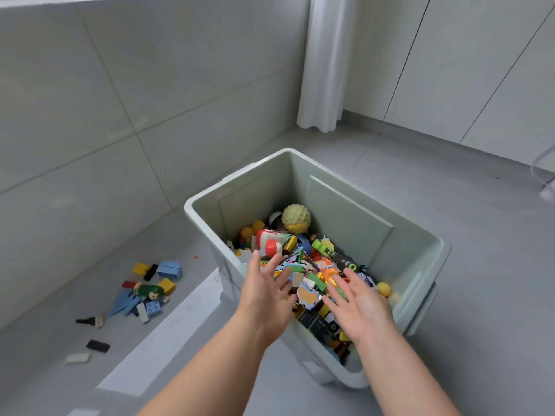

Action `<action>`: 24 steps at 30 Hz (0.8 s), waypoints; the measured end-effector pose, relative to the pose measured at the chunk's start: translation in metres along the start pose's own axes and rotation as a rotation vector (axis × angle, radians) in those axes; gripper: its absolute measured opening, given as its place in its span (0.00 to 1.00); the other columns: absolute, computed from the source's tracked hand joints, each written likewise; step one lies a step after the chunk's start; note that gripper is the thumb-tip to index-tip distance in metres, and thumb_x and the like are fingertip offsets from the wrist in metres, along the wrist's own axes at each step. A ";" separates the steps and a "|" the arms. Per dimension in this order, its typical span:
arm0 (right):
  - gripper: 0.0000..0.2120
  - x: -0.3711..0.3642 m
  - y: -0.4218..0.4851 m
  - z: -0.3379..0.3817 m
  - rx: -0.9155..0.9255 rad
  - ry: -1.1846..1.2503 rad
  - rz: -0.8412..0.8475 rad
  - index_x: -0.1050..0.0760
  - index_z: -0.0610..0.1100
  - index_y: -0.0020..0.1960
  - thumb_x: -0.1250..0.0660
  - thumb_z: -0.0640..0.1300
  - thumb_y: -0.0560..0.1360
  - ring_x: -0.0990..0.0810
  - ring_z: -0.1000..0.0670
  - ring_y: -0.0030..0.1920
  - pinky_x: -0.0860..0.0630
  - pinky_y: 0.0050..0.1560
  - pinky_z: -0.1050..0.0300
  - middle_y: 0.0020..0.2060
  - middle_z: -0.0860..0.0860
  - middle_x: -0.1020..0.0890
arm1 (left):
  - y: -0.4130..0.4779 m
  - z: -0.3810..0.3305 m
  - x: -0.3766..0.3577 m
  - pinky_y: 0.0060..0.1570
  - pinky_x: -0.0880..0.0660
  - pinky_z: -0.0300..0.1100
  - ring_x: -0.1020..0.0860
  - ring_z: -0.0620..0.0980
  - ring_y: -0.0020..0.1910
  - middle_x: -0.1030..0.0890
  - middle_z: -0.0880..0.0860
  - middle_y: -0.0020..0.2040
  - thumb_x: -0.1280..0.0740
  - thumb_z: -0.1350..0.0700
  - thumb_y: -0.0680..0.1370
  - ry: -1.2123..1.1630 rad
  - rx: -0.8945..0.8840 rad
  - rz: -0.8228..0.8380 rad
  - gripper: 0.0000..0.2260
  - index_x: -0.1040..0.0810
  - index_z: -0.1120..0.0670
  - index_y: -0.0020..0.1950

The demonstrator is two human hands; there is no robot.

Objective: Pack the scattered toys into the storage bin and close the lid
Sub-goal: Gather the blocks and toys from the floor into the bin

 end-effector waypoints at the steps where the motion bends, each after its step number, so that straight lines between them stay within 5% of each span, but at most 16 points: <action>1: 0.20 0.000 0.001 0.000 0.009 0.011 -0.001 0.38 0.41 0.71 0.54 0.33 0.81 0.38 0.40 0.72 0.38 0.66 0.43 0.71 0.40 0.36 | -0.002 -0.001 0.005 0.72 0.45 0.52 0.42 0.55 0.75 0.34 0.57 0.73 0.50 0.38 0.80 -0.021 -0.001 0.002 0.26 0.34 0.51 0.73; 4: 0.16 -0.002 -0.003 -0.003 0.048 0.023 -0.006 0.30 0.42 0.61 0.52 0.32 0.80 0.33 0.41 0.68 0.36 0.67 0.47 0.65 0.41 0.29 | -0.012 -0.004 0.031 0.69 0.36 0.54 0.31 0.57 0.69 0.25 0.59 0.65 0.48 0.41 0.80 -0.089 -0.018 -0.004 0.25 0.27 0.55 0.67; 7: 0.14 -0.010 -0.021 -0.010 0.251 -0.222 -0.007 0.27 0.46 0.49 0.47 0.31 0.79 0.25 0.49 0.53 0.28 0.57 0.55 0.49 0.48 0.23 | -0.030 -0.012 0.073 0.62 0.30 0.53 0.24 0.57 0.60 0.19 0.60 0.57 0.46 0.43 0.80 -0.142 -0.055 -0.093 0.23 0.22 0.59 0.59; 13: 0.13 -0.038 -0.067 -0.084 0.645 -0.868 0.336 0.29 0.55 0.47 0.37 0.37 0.74 0.26 0.60 0.49 0.31 0.50 0.70 0.46 0.56 0.24 | -0.063 -0.013 0.187 0.58 0.30 0.50 0.23 0.54 0.51 0.21 0.57 0.53 0.45 0.49 0.80 -0.374 -0.155 -0.432 0.17 0.23 0.60 0.56; 17: 0.14 -0.052 -0.038 -0.151 0.558 -1.144 0.525 0.29 0.54 0.47 0.36 0.35 0.73 0.29 0.59 0.50 0.34 0.48 0.77 0.47 0.55 0.27 | -0.074 0.002 0.242 0.50 0.27 0.47 0.25 0.52 0.44 0.23 0.56 0.46 0.44 0.50 0.80 -0.565 -0.186 -0.507 0.15 0.24 0.59 0.52; 24: 0.10 -0.101 0.063 -0.267 0.320 -1.572 0.665 0.31 0.52 0.51 0.35 0.39 0.75 0.29 0.53 0.49 0.32 0.50 0.62 0.56 0.49 0.28 | -0.063 0.031 0.328 0.29 0.22 0.44 0.27 0.53 0.39 0.24 0.56 0.42 0.45 0.52 0.79 -0.842 -0.138 -0.640 0.15 0.24 0.60 0.46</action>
Point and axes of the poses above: each hand's wrist, its own y-axis towards the middle knuckle, its own x-axis out of the back of the hand, z = x × y, the point moved 3 cm from there along y, towards the middle knuckle
